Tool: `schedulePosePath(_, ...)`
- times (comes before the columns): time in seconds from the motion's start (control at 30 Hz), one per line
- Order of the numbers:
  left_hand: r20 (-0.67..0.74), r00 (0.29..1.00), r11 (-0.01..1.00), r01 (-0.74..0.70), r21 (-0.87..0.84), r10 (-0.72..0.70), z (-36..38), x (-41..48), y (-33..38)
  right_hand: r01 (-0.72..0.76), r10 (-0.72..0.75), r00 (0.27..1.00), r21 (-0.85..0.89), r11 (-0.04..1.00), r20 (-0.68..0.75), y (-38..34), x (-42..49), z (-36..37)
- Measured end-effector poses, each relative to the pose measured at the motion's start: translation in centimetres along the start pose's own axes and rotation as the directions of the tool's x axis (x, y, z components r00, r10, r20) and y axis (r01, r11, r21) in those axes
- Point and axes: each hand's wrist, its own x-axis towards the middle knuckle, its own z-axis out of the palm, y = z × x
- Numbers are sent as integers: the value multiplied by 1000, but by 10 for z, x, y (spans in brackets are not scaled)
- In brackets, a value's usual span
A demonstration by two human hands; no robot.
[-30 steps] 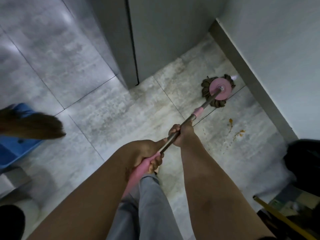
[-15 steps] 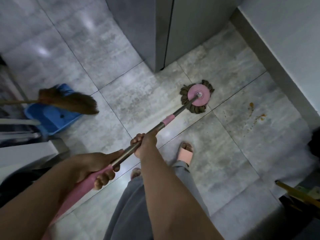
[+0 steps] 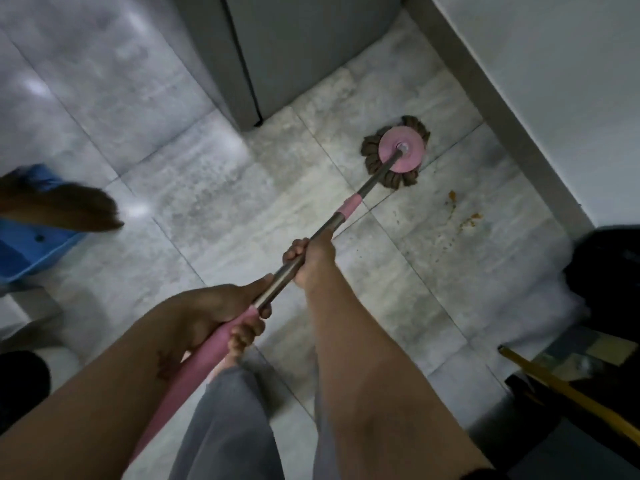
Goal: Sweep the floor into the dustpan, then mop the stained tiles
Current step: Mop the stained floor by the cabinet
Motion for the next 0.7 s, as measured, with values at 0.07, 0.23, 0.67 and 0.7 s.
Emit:
schedulePosePath(0.07,23,1000,1000,-5,5,4,52,14,42,16,-19,998,-48,999,-54,-56,8,-23)
schedulePosePath(0.23,38,999,999,-29,37,28,152,49,122,124,-134,986,-99,987,-97,-169,18,-73)
schedulePosePath(0.67,20,1000,1000,-5,6,5,149,50,53,47,-53,992,-58,997,-111,-112,1,-105)
schedulePosePath(0.7,10,1000,1000,-6,4,6,140,47,36,45,-51,992,-59,997,-115,-94,-2,-106)
